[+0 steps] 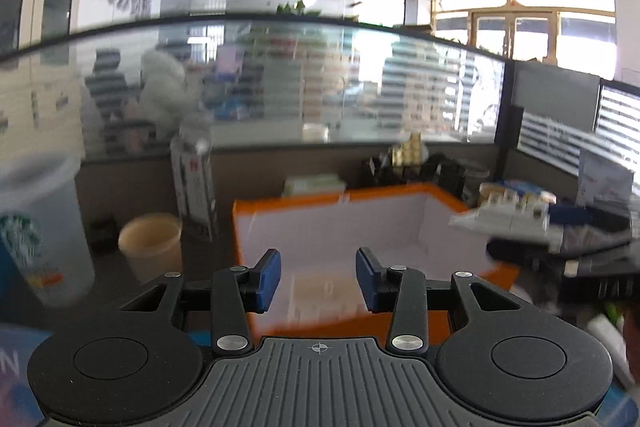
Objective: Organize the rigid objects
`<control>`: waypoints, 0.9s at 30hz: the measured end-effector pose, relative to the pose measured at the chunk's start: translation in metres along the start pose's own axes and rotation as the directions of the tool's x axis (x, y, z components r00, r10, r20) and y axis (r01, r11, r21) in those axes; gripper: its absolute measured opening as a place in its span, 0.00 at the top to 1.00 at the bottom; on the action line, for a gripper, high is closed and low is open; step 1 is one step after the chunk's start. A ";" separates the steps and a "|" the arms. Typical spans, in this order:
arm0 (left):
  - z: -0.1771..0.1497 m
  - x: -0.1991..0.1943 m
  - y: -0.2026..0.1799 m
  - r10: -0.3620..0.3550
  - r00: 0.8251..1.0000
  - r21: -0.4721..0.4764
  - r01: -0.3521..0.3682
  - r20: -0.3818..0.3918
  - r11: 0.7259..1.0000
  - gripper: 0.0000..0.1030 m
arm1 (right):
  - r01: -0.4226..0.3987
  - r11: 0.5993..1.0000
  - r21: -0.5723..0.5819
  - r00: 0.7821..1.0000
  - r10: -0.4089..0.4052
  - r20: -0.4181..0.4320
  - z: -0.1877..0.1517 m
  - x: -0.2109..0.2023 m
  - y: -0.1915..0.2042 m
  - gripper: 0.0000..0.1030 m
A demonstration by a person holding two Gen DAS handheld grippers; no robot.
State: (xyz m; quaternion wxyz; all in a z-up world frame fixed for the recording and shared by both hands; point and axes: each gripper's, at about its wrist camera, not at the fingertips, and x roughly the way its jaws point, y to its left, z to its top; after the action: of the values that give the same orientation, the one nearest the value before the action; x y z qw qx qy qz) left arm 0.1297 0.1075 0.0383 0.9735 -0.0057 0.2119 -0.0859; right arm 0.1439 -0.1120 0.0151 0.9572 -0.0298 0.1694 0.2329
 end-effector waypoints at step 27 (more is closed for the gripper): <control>-0.111 0.032 -0.024 -0.159 0.948 0.075 0.186 -0.276 0.980 0.38 | 0.008 0.998 0.061 1.000 -0.008 -0.012 -0.018 -0.006 -0.011 0.18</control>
State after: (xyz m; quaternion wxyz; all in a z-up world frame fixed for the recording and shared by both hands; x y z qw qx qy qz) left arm 0.1086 0.0808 -0.0749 0.9236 0.0362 0.3360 -0.1812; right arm 0.1383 -0.1272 -0.0002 0.9576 -0.0027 0.1817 0.2236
